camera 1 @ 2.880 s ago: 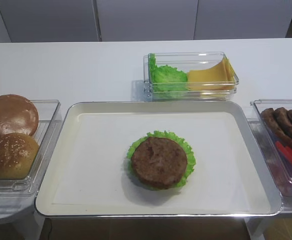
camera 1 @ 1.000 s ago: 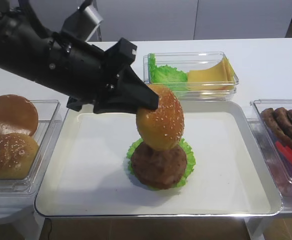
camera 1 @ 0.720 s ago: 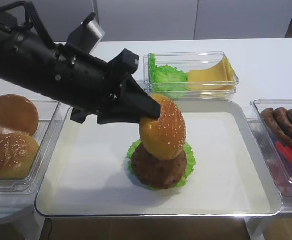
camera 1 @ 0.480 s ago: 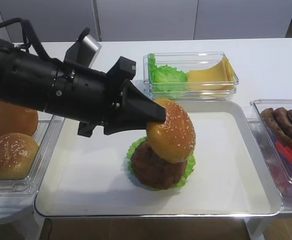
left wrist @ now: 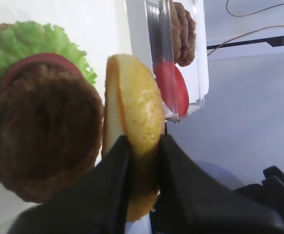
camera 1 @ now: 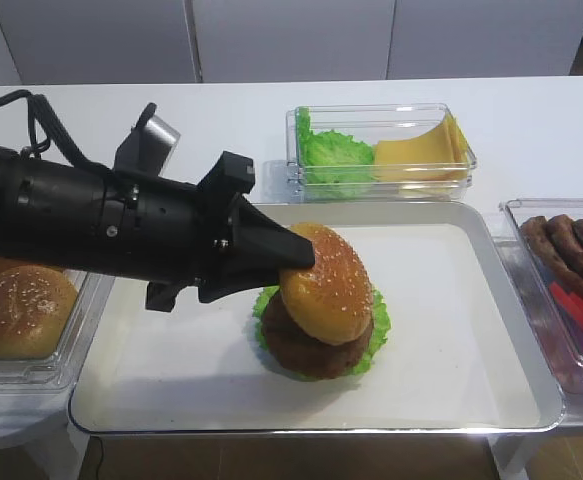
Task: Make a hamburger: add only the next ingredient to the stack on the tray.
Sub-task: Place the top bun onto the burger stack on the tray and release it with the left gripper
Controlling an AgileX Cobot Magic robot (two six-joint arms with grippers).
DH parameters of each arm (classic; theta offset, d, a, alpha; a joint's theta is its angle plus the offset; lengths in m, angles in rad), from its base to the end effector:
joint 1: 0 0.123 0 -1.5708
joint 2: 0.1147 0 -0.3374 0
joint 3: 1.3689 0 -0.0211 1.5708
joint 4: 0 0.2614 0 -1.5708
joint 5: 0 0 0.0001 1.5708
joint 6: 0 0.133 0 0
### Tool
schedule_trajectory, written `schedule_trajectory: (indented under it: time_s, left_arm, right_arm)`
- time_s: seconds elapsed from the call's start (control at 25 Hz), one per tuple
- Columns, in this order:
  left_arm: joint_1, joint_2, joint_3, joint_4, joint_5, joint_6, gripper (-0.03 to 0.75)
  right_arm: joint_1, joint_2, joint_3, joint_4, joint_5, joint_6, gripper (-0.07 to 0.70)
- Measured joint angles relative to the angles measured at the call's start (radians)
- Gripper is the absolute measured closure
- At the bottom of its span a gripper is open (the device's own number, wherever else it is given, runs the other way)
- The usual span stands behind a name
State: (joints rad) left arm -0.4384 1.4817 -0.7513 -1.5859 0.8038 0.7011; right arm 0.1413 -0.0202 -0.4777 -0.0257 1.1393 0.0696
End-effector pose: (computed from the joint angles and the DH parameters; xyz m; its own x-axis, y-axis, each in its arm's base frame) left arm 0.2356 -0.2163 0.2662 -0.9737 -0.1399 -0.1797 0.1030 0.4333 -0.8953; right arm -0.0160 -0.0054 0.2467 -0.5271 -0.0156 -0.8496 -0.0903 0.9952 0.0378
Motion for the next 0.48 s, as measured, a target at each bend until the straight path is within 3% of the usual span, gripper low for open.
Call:
schedule_trajectory:
  time_s: [0.2, 0.48]
  left_arm:
    - [0.0, 0.0, 0.034, -0.103, -0.004, 0.048, 0.601]
    - [0.0, 0.0, 0.036, -0.141, -0.007, 0.05, 0.601]
  right_arm:
    - [0.0, 0.0, 0.0, 0.0, 0.0, -0.002, 0.36]
    - [0.0, 0.0, 0.0, 0.0, 0.0, -0.002, 0.36]
